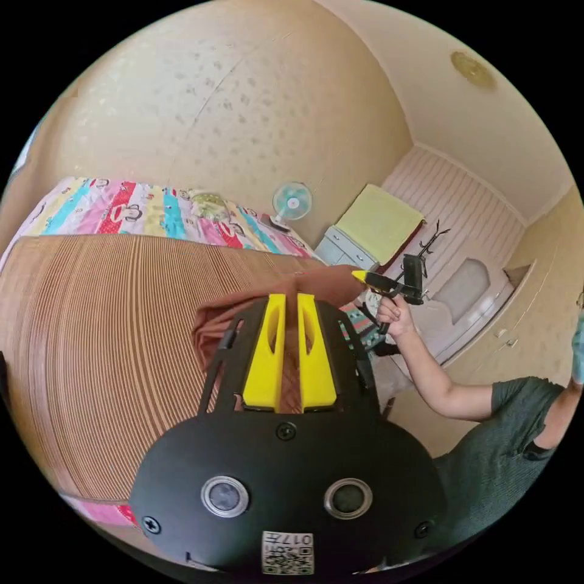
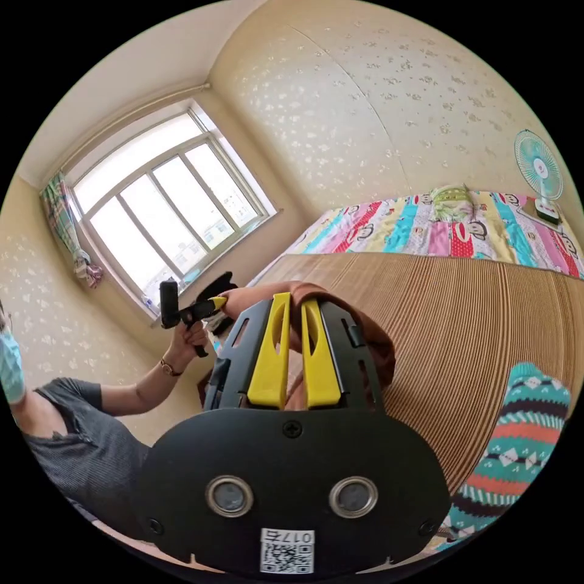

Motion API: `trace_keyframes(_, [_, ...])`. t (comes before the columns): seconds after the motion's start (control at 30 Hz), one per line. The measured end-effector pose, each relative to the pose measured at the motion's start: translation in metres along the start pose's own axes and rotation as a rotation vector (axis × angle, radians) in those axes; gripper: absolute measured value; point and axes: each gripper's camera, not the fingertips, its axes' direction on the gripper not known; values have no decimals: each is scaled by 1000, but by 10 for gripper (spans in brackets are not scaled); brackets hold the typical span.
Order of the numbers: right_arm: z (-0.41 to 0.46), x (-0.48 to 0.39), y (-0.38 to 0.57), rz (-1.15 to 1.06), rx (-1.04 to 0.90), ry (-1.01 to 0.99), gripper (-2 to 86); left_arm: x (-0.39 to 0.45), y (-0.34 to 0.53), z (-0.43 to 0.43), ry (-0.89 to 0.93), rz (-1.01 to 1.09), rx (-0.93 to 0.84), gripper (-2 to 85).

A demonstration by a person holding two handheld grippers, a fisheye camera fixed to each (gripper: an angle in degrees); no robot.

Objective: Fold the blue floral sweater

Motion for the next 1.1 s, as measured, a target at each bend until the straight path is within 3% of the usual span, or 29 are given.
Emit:
trace_keyframes(0.17, [63,39,196,154,-227,98,43,-81,189,92,-36,-209,-273,51])
trace_keyframes(0.3, [65,73,298,406,-290,150,96,-144,234,93,69,-391,-198,122])
trace_keyframes(0.43, [48,107,255,440,-170,16,183,-187,174,98,81,-389,-106,177])
trace_keyframes(0.53, [71,137,196,415,-177,-42,219,-222,119,137,29,-389,-161,218])
trace_keyframes(0.63, [118,168,155,427,-240,-102,218,-253,97,188,32,-421,-256,207])
trace_keyframes(0.7, [149,181,147,460,-308,-114,195,-266,102,206,-1,-449,-308,134])
trace_keyframes(0.87, [180,178,169,594,-394,-290,141,-266,154,180,48,-530,-302,98])
trace_keyframes(1.0, [154,135,215,585,-340,-389,98,-255,216,127,318,-586,-249,66])
trace_keyframes(1.1, [123,105,246,583,-276,-474,78,-218,235,99,415,-542,-232,65])
